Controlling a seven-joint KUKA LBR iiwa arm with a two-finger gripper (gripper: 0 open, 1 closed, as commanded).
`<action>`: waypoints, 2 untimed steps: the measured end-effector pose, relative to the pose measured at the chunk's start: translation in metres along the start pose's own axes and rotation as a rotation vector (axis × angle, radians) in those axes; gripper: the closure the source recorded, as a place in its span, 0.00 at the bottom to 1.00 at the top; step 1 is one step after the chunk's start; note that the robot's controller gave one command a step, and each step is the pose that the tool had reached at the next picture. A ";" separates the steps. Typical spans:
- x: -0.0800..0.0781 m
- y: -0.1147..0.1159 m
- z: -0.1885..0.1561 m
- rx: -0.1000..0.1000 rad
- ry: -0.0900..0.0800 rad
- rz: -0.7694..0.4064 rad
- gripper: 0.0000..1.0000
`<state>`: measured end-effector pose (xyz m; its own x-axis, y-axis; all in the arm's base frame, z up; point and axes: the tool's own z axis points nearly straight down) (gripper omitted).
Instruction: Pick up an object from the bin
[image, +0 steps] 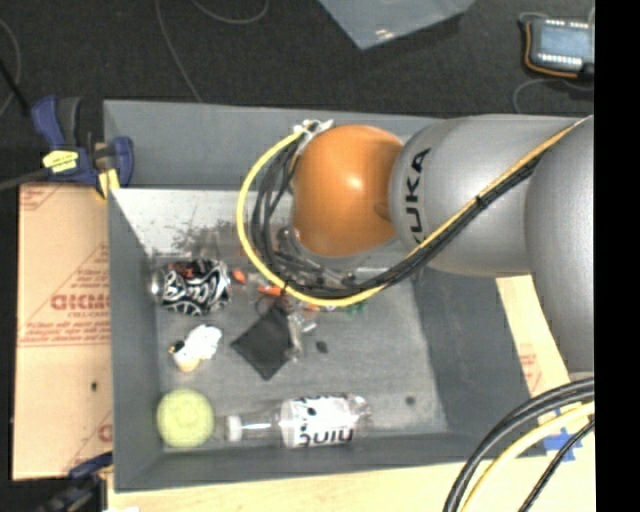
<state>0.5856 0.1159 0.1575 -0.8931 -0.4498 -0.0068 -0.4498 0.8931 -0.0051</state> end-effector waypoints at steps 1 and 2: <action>-0.009 0.007 0.015 -0.004 0.000 0.001 0.00; -0.007 0.005 0.021 -0.002 0.003 -0.030 0.00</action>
Offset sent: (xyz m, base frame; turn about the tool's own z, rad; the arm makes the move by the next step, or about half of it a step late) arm 0.0005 0.0029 -0.0093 -0.0012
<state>0.5900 0.1234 0.1366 -0.8790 -0.4767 -0.0041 -0.4767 0.8791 -0.0035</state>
